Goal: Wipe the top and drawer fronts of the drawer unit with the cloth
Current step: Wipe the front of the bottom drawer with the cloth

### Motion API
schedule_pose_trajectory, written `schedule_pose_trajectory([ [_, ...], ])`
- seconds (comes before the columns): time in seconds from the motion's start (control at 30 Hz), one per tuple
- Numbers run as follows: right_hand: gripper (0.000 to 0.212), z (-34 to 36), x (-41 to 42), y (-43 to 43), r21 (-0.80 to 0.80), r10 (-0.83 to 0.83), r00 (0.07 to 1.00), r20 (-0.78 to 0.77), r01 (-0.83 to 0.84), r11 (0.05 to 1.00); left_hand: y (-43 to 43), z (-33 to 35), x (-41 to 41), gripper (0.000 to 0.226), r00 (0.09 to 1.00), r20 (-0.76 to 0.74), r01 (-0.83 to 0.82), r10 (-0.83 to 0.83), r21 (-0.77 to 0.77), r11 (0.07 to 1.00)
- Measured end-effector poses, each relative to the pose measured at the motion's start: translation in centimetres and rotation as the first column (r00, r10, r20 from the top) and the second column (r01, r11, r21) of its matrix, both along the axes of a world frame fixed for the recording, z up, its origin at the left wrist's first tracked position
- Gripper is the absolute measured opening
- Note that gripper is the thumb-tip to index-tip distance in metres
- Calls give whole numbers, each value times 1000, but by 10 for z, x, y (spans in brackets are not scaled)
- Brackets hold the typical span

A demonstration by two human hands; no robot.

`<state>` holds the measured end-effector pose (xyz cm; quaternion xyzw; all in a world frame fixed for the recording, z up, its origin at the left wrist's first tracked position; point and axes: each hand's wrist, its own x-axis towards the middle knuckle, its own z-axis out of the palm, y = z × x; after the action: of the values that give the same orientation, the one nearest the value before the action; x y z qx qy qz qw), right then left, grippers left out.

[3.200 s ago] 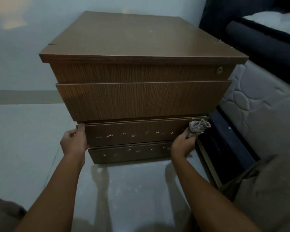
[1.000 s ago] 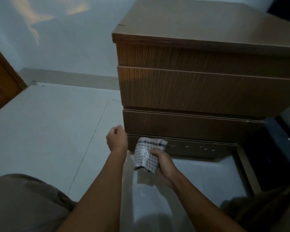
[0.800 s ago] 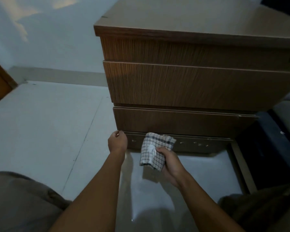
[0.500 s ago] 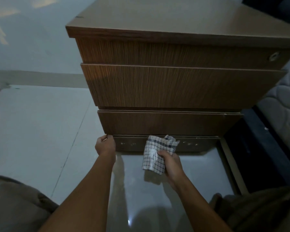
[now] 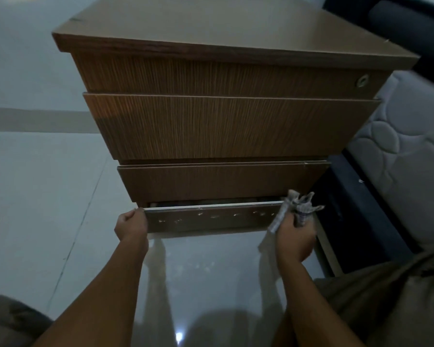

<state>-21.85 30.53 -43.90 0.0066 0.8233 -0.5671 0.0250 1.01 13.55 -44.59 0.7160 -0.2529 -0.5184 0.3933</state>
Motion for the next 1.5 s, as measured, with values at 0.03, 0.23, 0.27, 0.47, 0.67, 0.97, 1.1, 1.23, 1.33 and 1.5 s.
schedule_pose_trajectory([
  [0.03, 17, 3, -8, 3, 29, -22, 999, -46, 23, 999, 2, 0, 1, 32, 1000, 8, 5, -5, 1, 1000],
  [0.23, 29, -5, -51, 23, 372, 222, 950, -221, -129, 919, 15, -3, 5, 32, 1000, 29, 10, -10, -14, 1000],
  [0.27, 32, -7, -55, 27, 450, 283, 930, -234, -154, 880, 16, -3, 6, 32, 1000, 23, 13, -12, -15, 1000],
  [0.47, 40, -10, -62, 39, 672, 491, 818, -300, -184, 717, 17, -3, 11, 34, 999, -29, 32, -33, -6, 999],
  [0.67, 24, -15, -69, 29, 710, 685, 707, -174, -393, 585, 13, -6, 13, 35, 998, -42, 57, -56, 19, 998],
  [0.97, 19, -11, -49, 11, 681, 751, 645, -139, -489, 545, 13, -5, 13, 35, 998, -40, 53, -53, -4, 999],
  [1.1, 25, -18, -27, 3, 675, 780, 607, -153, -512, 531, 14, -5, 16, 35, 997, -45, 61, -61, -15, 998],
  [1.23, 38, -20, 3, -9, 658, 817, 551, -171, -554, 511, 14, -8, 20, 35, 995, -41, 88, -89, -30, 996],
  [1.33, 41, -21, 27, -21, 663, 853, 492, -173, -582, 470, 14, -12, 25, 32, 992, -38, 118, -120, -46, 992],
  [1.5, 48, -21, 69, -43, 630, 892, 397, -216, -641, 438, 15, -18, 36, 31, 983, -45, 178, -180, -54, 983],
])
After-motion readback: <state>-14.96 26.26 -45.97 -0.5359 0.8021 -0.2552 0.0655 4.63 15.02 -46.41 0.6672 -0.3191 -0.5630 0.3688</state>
